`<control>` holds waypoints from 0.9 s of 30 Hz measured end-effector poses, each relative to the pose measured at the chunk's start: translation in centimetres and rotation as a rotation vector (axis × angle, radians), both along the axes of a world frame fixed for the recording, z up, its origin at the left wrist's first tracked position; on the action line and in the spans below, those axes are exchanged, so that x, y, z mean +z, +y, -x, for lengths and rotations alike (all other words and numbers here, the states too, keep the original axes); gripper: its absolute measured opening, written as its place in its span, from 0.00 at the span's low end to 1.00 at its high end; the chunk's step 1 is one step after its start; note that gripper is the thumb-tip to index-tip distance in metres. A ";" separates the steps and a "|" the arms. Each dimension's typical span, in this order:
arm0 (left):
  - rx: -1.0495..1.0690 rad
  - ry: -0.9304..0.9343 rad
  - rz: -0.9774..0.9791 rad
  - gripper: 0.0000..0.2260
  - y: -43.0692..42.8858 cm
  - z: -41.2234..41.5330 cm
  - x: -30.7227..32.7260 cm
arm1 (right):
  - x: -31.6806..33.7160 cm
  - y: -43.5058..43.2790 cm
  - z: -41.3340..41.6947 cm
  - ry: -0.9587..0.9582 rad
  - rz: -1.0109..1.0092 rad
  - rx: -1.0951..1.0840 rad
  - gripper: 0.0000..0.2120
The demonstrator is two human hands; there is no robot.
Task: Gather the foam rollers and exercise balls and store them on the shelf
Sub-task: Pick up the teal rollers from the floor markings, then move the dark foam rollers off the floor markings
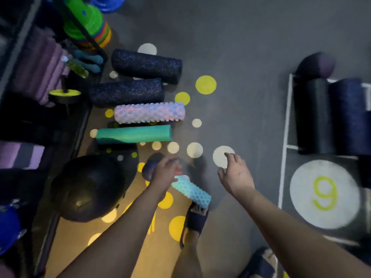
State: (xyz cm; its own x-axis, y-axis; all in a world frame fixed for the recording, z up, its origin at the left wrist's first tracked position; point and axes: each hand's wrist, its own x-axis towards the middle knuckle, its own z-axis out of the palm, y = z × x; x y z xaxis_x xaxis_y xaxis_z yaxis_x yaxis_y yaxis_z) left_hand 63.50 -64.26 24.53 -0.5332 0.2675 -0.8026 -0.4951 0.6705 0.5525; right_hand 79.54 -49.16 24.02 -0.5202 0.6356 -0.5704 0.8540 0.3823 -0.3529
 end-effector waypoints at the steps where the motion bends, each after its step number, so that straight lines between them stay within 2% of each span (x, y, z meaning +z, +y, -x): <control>1: -0.071 -0.015 -0.005 0.10 2.1 -1.5 -0.2 | -0.3 0.7 -2.1 -0.005 0.012 -0.047 0.26; 8: -0.440 -0.082 0.029 0.09 13.6 -15.1 -2.2 | -2.4 3.8 -21.3 -0.068 0.066 -0.417 0.26; 15: -0.756 -0.088 0.052 0.14 18.6 -29.9 -2.7 | -4.9 4.1 -36.4 -0.053 0.153 -0.787 0.21; 20: -0.913 -0.094 -0.013 0.17 22.2 -41.3 -3.2 | -5.6 4.2 -47.2 0.024 0.145 -1.024 0.29; 24: -1.075 -0.135 -0.048 0.18 25.8 -53.1 -4.1 | -5.7 5.1 -58.7 0.017 0.160 -1.321 0.32; 27: -1.201 -0.163 -0.083 0.27 28.9 -61.5 -5.6 | -7.5 5.3 -67.6 -0.001 0.171 -1.484 0.35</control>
